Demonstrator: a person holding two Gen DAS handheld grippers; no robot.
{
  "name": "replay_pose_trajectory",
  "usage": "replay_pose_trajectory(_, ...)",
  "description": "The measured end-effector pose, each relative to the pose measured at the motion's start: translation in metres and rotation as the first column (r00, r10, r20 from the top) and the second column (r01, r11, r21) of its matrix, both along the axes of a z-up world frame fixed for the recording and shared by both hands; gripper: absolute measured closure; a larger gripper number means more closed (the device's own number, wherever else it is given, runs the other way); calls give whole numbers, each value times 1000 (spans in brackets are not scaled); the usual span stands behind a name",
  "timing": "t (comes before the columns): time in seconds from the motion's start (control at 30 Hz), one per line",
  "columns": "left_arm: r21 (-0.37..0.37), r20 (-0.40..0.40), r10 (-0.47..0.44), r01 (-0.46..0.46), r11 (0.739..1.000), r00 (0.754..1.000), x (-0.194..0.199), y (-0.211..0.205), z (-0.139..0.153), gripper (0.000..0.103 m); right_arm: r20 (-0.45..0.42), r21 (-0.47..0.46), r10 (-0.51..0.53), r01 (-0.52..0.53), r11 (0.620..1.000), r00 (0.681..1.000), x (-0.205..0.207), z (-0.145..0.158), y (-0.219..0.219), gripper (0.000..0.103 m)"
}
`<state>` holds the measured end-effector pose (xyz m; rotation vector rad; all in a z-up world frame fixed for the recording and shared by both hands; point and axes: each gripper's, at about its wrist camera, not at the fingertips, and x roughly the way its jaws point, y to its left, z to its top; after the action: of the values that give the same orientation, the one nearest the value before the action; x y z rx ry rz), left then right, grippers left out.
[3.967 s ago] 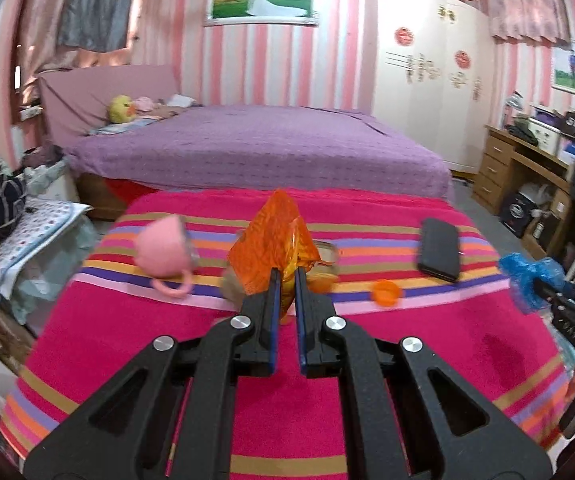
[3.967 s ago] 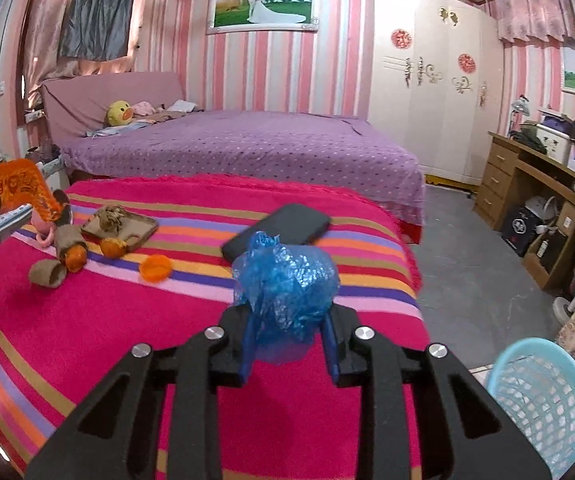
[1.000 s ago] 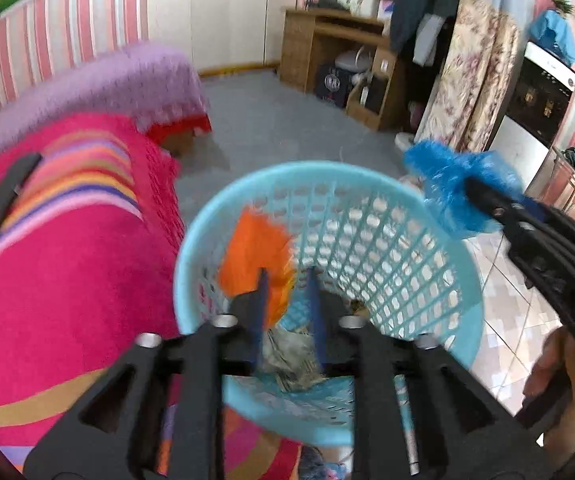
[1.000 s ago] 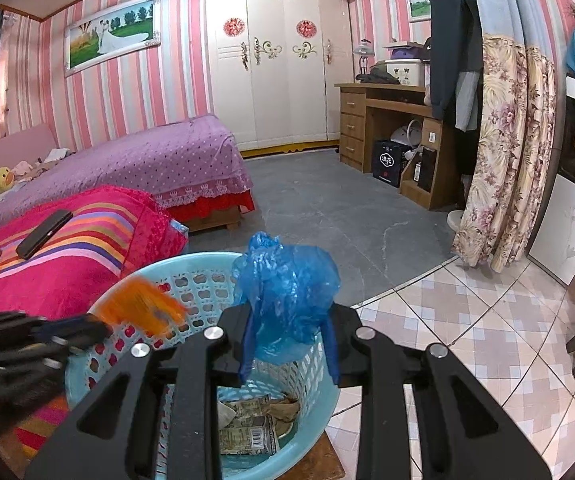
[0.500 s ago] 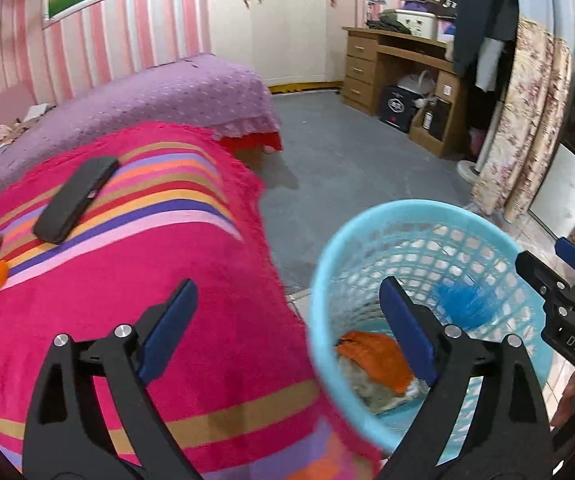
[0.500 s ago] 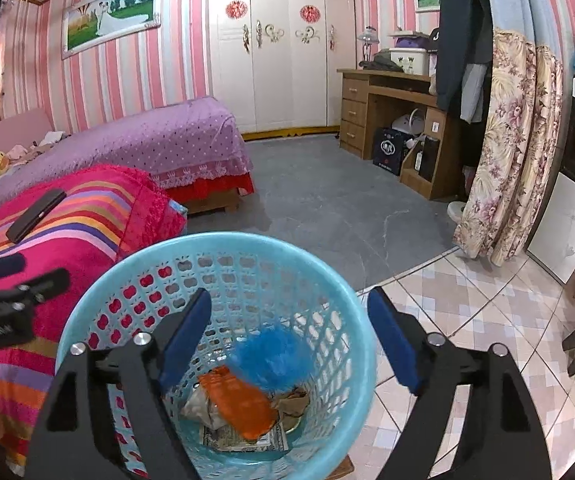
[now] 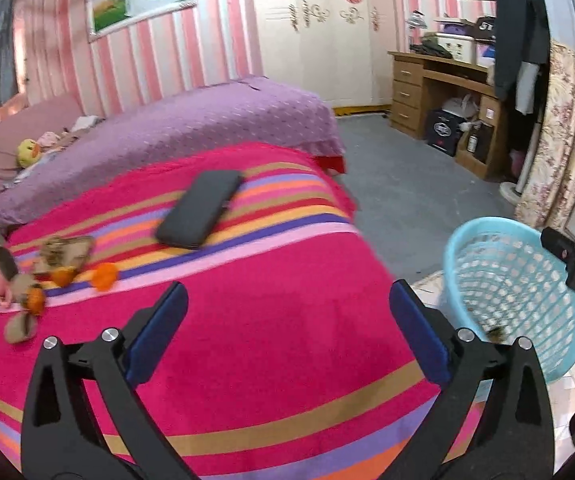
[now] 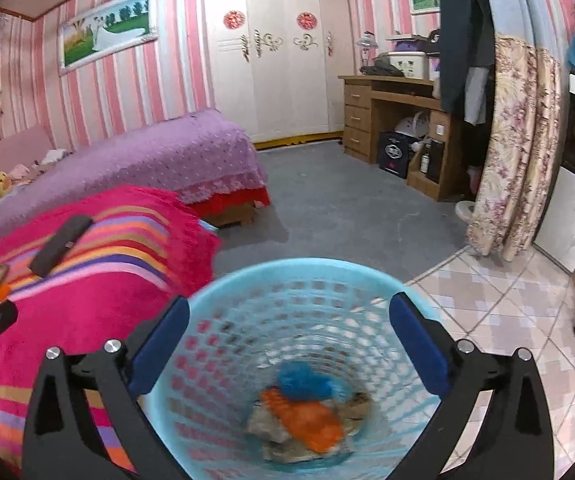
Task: Collect trash
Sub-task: 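Open the left tool to drop the wrapper while the right tool releases the blue bag, then move both open tools back over the bed toward the remaining items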
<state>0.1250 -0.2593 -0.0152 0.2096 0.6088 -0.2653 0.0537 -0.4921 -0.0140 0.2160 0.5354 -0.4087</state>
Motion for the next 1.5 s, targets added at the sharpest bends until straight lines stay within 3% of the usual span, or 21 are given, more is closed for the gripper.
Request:
replay_pose_trajectory(0.23,16,18,120,-120,993,993,5,84,12,6,16,-51,103,-102,993,995,26,12,74,5)
replay_pose_trajectory(0.5,-11,14,256,-256,967,966,16,181,-2,6,36,-47,217,-215,975,976,53,13,150,5)
replay_pose_trajectory(0.73,17,9,318,-318,948,948,30,231,-13,6,-15,-87,285,-286,954,958,76,3,209,5)
replay_pose_trajectory(0.97,28,-54,370,-369,929,927,44,279,-31,6,-53,-99,324,-328,940,945,94,-6,237,5)
replay_pose_trajectory(1.17,21,-132,427,-428,904,895,56,320,-48,6,-80,-84,336,-342,936,938,104,-13,251,5)
replay_pose_trajectory(1.5,32,-239,442,-448,894,865,78,339,-69,6,-124,-74,351,-361,929,928,115,-22,266,5)
